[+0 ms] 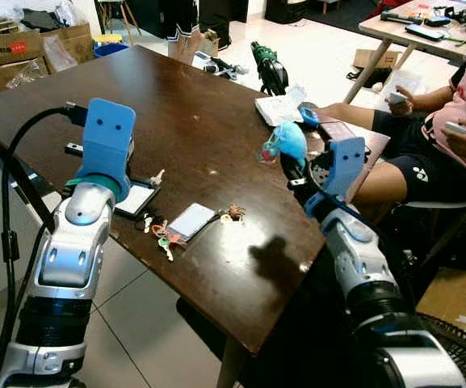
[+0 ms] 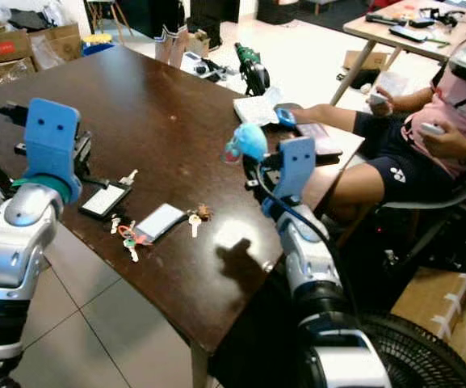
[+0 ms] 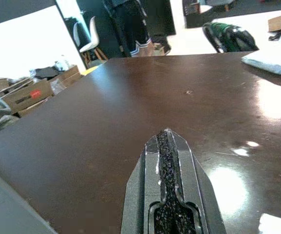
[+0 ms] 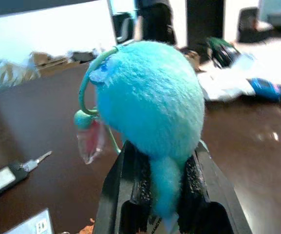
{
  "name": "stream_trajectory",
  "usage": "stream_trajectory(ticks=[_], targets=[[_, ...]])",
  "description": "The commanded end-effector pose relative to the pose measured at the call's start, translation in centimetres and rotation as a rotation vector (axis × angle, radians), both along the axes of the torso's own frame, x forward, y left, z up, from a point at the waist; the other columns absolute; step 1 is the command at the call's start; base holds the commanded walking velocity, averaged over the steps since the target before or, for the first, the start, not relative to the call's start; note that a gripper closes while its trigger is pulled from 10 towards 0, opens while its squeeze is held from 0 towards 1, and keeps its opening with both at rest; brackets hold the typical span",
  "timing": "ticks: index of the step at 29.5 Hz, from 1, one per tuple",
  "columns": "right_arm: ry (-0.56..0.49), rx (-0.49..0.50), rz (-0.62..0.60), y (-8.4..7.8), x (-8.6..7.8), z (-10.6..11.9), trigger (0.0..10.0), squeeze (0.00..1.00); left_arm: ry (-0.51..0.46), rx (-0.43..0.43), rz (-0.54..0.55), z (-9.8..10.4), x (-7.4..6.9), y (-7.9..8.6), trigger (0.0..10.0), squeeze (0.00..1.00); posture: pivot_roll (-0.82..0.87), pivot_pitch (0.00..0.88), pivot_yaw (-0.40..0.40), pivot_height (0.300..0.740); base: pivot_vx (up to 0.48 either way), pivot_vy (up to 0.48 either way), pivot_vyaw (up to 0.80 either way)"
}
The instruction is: Hang keys on a hook
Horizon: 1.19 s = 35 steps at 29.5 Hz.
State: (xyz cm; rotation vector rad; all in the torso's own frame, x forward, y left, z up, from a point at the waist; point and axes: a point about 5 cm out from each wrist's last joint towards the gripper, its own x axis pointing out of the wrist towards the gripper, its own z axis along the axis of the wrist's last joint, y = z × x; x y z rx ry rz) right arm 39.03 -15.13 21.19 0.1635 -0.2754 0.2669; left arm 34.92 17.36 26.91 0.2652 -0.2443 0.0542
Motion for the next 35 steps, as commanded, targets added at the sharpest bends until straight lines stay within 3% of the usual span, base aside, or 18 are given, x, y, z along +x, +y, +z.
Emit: stream_trajectory(ticks=[1,9,11,14,21,22,26,30,35], targets=[[0.054,0.097,-0.062,-0.4,-0.1,-0.9,10.0,0.00,-0.004,0.008,-0.028,-0.4,-0.4,-0.4,10.0,0.00,0.07,0.036,0.068,0.740,0.000,0.000,0.00],[0.043,0.048,-0.157,-0.3,-1.1,-2.0,10.0,0.00,-0.029,-0.014,0.063,-1.3,-0.8,0.6,10.0,0.00,0.07,0.032,0.067,0.740,0.000,0.000,0.00],[-0.023,0.018,-0.159,-0.1,-1.7,-1.0,10.0,0.00,-0.015,-0.001,0.118,-2.5,-0.9,1.7,10.0,0.00,0.05,0.032,0.071,0.740,0.000,0.000,0.00],[-0.077,-0.016,-0.157,0.1,-2.1,-0.3,10.0,0.00,0.003,0.002,0.124,-3.1,-0.8,1.9,10.0,0.00,0.05,0.030,0.073,0.740,0.000,0.000,0.00],[-0.129,-0.038,-0.183,0.4,-2.6,0.4,10.0,0.00,0.056,0.027,0.087,-4.3,-0.7,1.5,10.0,0.00,0.04,0.017,0.083,0.740,0.000,0.000,0.00],[-0.146,-0.077,-0.193,0.7,-2.7,0.4,10.0,0.00,0.126,0.068,0.029,-5.8,-0.8,0.6,10.0,0.00,0.04,0.012,0.090,0.740,0.000,0.000,0.00],[-0.129,-0.119,-0.178,1.4,-2.7,-0.2,10.0,0.00,0.169,0.068,-0.048,-7.1,-1.7,-0.8,10.0,0.00,0.05,0.009,0.096,0.740,0.000,0.000,0.00],[-0.119,-0.123,-0.173,1.5,-2.8,0.0,10.0,0.00,0.086,0.024,-0.035,-5.7,-1.6,-0.4,10.0,0.00,0.05,0.016,0.079,0.740,0.000,0.000,0.00],[-0.117,-0.132,-0.165,1.5,-2.8,0.0,10.0,0.00,0.059,-0.009,-0.033,-5.0,-1.4,-0.4,10.0,0.00,0.05,0.016,0.076,0.740,0.000,0.000,0.00]])
